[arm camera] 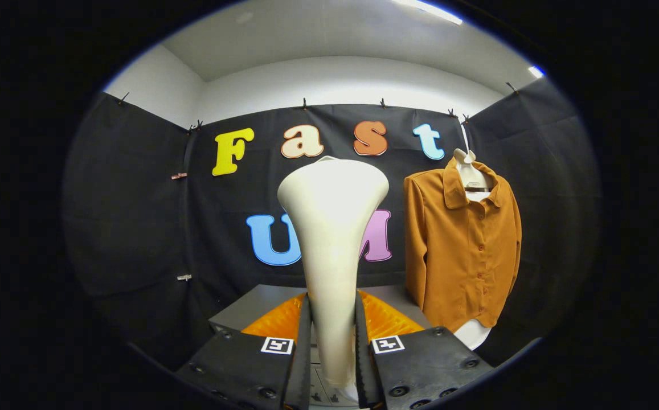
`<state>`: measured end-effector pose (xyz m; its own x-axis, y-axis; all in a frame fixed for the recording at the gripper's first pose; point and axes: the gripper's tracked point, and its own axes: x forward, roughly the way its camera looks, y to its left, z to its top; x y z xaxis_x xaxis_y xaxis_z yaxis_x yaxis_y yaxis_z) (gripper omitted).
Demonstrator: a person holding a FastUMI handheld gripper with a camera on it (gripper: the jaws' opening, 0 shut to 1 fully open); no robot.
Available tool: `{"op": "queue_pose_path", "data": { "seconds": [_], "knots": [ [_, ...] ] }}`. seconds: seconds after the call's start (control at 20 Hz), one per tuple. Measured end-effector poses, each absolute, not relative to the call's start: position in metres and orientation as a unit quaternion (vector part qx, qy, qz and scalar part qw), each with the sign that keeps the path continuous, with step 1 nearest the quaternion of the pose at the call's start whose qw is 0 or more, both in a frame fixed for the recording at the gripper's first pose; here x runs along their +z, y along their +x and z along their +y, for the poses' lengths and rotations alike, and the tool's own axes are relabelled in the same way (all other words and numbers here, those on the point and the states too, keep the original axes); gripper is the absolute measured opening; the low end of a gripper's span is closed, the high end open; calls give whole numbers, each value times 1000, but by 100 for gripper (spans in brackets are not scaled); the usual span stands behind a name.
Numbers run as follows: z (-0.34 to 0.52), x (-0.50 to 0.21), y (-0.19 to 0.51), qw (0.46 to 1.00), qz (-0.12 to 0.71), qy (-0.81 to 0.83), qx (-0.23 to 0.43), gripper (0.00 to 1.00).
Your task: Iron the clothes twice with a garment steamer, once on the left side and once on the right side.
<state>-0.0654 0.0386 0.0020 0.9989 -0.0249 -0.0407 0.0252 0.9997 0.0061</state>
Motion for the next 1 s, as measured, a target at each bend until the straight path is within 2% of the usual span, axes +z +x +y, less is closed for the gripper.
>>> {"op": "queue_pose_path", "data": {
  "seconds": [1.0],
  "knots": [
    [48,2,-60,999,27,-4,-24,35]
  ]
}}
